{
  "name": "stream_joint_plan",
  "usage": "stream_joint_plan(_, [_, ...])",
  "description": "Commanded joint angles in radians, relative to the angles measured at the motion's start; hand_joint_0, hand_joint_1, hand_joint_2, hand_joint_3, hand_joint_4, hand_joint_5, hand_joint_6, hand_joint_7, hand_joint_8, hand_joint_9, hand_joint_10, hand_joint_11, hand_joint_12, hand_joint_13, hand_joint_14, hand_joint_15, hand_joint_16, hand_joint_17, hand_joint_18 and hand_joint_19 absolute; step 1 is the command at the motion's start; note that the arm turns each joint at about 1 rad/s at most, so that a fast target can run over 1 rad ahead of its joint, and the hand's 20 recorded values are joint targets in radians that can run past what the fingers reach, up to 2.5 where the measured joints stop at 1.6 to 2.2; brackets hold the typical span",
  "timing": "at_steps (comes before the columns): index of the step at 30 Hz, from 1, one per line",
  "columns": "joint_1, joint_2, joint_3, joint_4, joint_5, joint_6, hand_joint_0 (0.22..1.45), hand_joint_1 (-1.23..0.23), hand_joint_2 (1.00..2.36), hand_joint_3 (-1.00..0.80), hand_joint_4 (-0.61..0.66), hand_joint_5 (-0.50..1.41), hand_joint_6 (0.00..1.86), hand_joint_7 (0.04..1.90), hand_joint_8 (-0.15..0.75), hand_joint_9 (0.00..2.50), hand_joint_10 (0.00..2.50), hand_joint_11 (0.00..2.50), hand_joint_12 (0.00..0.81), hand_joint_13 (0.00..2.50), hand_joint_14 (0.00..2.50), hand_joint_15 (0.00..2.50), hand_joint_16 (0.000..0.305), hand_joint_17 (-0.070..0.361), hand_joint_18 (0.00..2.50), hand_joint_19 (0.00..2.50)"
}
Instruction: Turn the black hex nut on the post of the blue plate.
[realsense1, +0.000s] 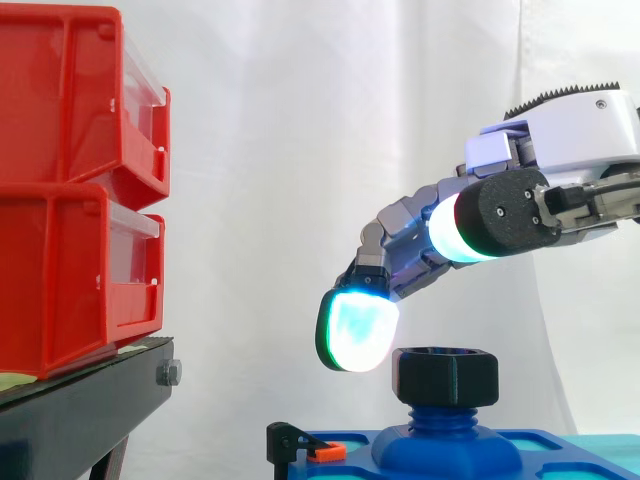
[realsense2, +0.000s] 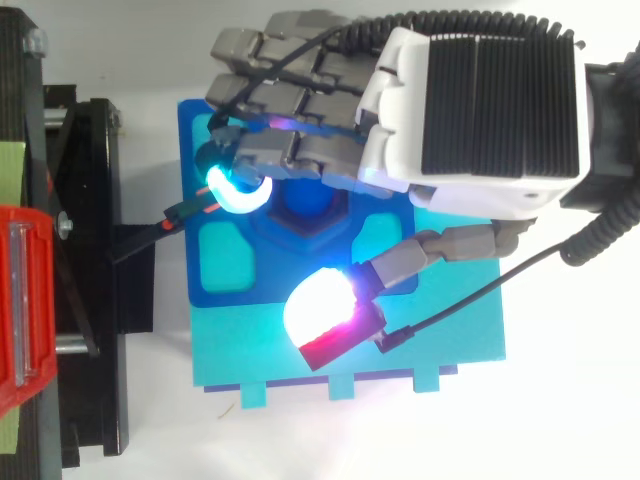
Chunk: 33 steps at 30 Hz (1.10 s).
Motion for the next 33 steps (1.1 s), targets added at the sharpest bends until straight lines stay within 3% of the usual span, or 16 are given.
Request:
stream_joint_plan(1, [0.000,0.000,0.001,-0.011,-0.017,0.000,0.41,-0.19,1.00,-0.50,0.25,-0.17,0.50,0.86,0.228,0.30,0.00,0.01,0.365,0.22,0.00,0.04,0.053,0.120,0.16,0.20])
stream_joint_plan(9, [-0.010,0.000,-0.001,-0.028,-0.025,0.000,0.42,-0.18,1.00,-0.50,0.26,-0.17,0.50,0.91,0.230,0.30,0.00,0.03,0.364,0.22,0.00,0.04,0.053,0.119,0.16,0.19])
stream_joint_plan(11, [-0.024,0.000,-0.001,-0.042,-0.028,-0.001,0.42,-0.18,1.00,-0.50,0.26,-0.17,0.50,0.92,0.229,0.31,0.00,0.03,0.364,0.22,0.00,0.04,0.053,0.119,0.16,0.19])
stream_joint_plan(20, [-0.046,0.000,-0.001,-0.059,-0.037,-0.005,0.42,-0.18,1.00,-0.50,0.26,-0.16,0.50,0.93,0.231,0.30,0.00,0.04,0.362,0.22,0.00,0.04,0.052,0.117,0.17,0.19])
stream_joint_plan(33, [-0.055,0.001,0.001,-0.059,-0.054,-0.015,0.42,-0.18,1.00,-0.50,0.26,-0.16,0.50,0.93,0.233,0.31,0.00,0.04,0.361,0.22,0.00,0.04,0.052,0.117,0.17,0.20])
